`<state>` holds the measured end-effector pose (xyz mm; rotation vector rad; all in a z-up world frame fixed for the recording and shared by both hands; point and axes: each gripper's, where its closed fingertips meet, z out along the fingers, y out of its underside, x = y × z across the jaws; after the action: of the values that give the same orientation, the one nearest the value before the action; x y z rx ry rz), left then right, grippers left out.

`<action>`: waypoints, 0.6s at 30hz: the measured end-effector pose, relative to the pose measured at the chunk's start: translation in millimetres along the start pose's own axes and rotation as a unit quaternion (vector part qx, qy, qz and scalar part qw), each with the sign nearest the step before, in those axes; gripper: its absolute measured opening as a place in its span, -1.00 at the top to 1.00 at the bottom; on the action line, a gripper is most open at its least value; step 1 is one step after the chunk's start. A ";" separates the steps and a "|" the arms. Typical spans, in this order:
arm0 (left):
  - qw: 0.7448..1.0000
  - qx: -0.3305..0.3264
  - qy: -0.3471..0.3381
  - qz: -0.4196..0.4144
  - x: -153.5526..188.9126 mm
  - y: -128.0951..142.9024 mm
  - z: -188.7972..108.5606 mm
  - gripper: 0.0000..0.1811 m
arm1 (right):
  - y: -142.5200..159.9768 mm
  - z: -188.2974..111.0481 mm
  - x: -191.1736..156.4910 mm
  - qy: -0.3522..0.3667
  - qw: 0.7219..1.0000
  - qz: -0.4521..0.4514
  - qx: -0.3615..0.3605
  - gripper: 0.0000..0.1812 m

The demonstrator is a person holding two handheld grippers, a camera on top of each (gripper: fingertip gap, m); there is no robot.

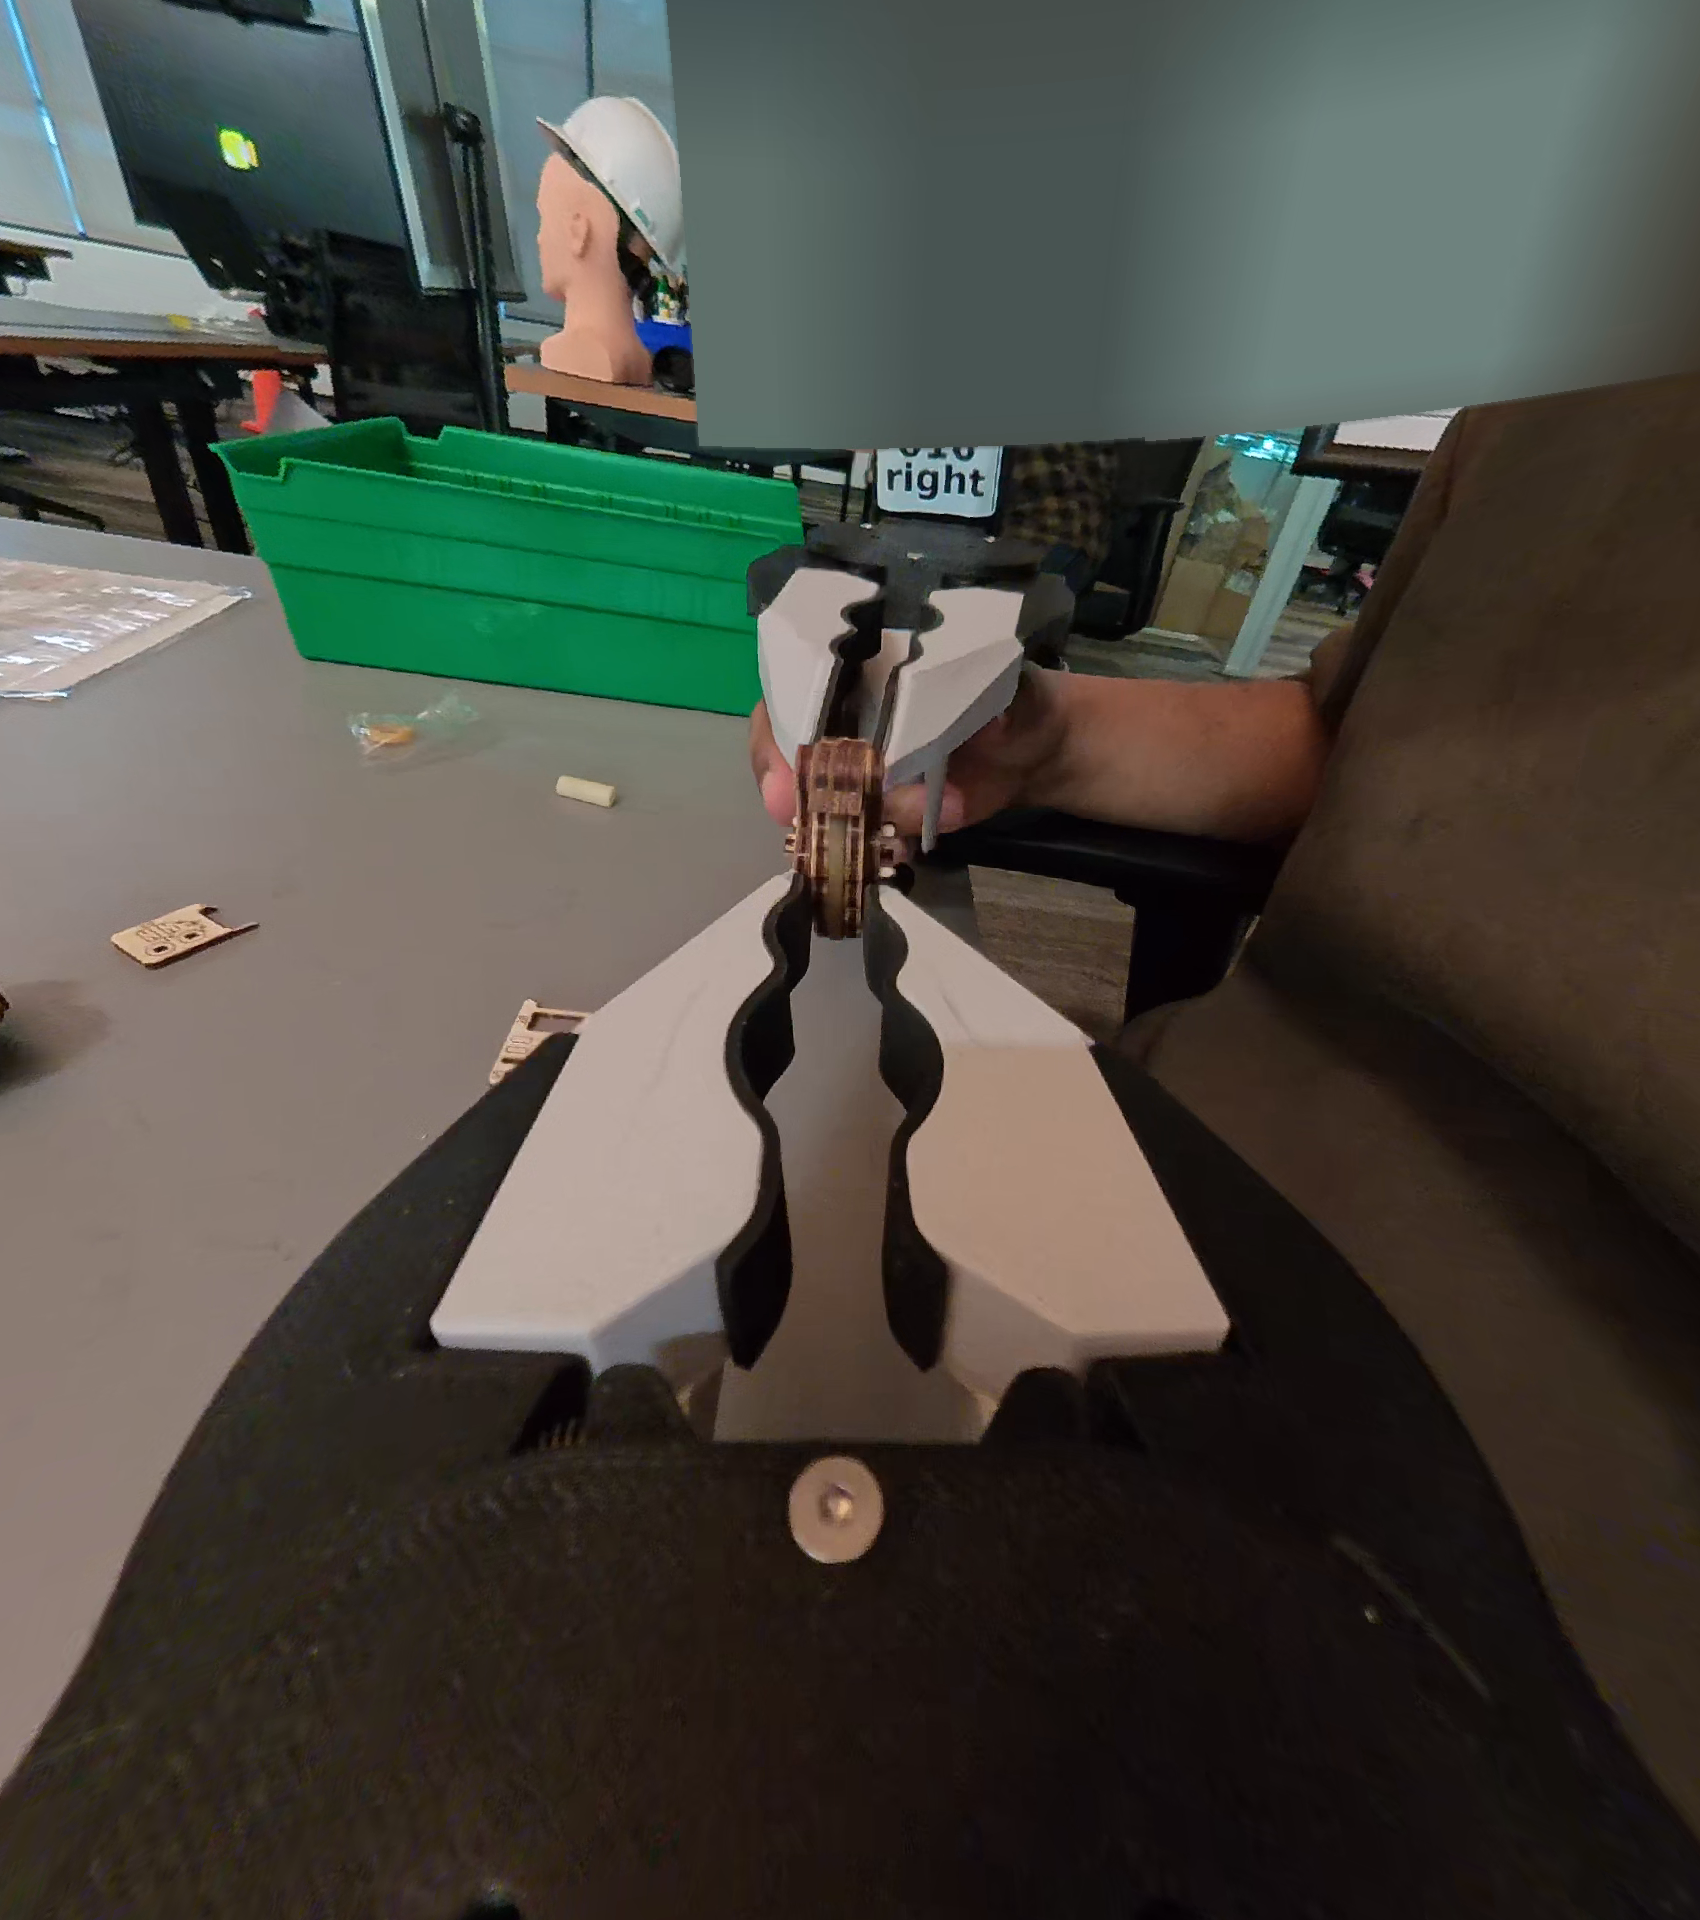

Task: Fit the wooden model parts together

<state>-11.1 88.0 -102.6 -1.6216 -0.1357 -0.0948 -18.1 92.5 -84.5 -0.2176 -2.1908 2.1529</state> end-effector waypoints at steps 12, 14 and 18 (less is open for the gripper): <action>1.000 0.024 0.006 -0.008 -0.1 -8.5 -4.2 0.92 | 29.9 5.6 -3.5 -0.007 0.996 -0.033 -0.080 0.91; 1.000 0.024 0.008 -0.009 0.6 -8.2 -3.7 0.91 | 30.4 6.2 -3.7 -0.005 0.996 -0.038 -0.083 0.92; 1.000 0.027 0.001 -0.010 -2.3 -8.8 -4.5 0.89 | 24.7 4.8 -2.2 0.001 0.996 -0.044 -0.071 0.92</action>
<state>-14.6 83.9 -94.0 -1.5670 -0.1518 -0.1076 -15.2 87.8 -109.1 -0.1276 -2.3077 1.9523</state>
